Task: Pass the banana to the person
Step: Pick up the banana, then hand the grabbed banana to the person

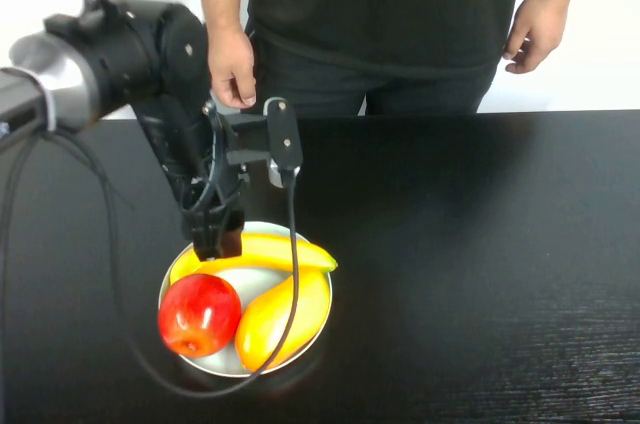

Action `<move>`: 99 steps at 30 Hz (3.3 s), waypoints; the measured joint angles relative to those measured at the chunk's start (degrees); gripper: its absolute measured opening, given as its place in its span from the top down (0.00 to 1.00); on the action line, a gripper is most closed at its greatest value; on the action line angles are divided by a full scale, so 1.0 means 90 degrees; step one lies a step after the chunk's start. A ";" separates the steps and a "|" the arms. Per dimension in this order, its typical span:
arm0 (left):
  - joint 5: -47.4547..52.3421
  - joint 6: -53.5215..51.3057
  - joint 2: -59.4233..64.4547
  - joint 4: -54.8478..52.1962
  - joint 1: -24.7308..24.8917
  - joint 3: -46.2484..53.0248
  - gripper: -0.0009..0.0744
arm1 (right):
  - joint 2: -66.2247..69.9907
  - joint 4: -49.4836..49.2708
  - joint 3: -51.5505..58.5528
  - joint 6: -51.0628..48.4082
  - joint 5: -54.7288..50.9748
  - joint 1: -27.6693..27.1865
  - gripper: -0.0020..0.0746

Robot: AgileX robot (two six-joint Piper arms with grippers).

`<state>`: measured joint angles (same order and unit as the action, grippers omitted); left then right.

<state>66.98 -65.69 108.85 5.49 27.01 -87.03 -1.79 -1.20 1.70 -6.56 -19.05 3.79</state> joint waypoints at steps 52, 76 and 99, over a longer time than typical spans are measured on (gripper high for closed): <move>-0.1544 -0.0808 0.1134 -0.0770 0.0240 -0.0053 0.61 | 0.0000 0.0000 0.0000 0.0000 0.0000 0.0000 0.98; 0.0029 0.0886 -0.0392 -0.3134 0.1650 -0.2719 0.61 | 0.0000 0.0000 0.0000 0.0000 0.0000 0.0000 0.98; -0.1240 0.1488 0.0702 -0.2649 0.1638 -0.2850 0.61 | 0.0000 0.0000 0.0000 0.0000 0.0000 0.0000 0.98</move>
<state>55.83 -52.30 115.17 -18.35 41.75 -112.68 -1.79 -1.20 1.70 -6.56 -19.05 3.79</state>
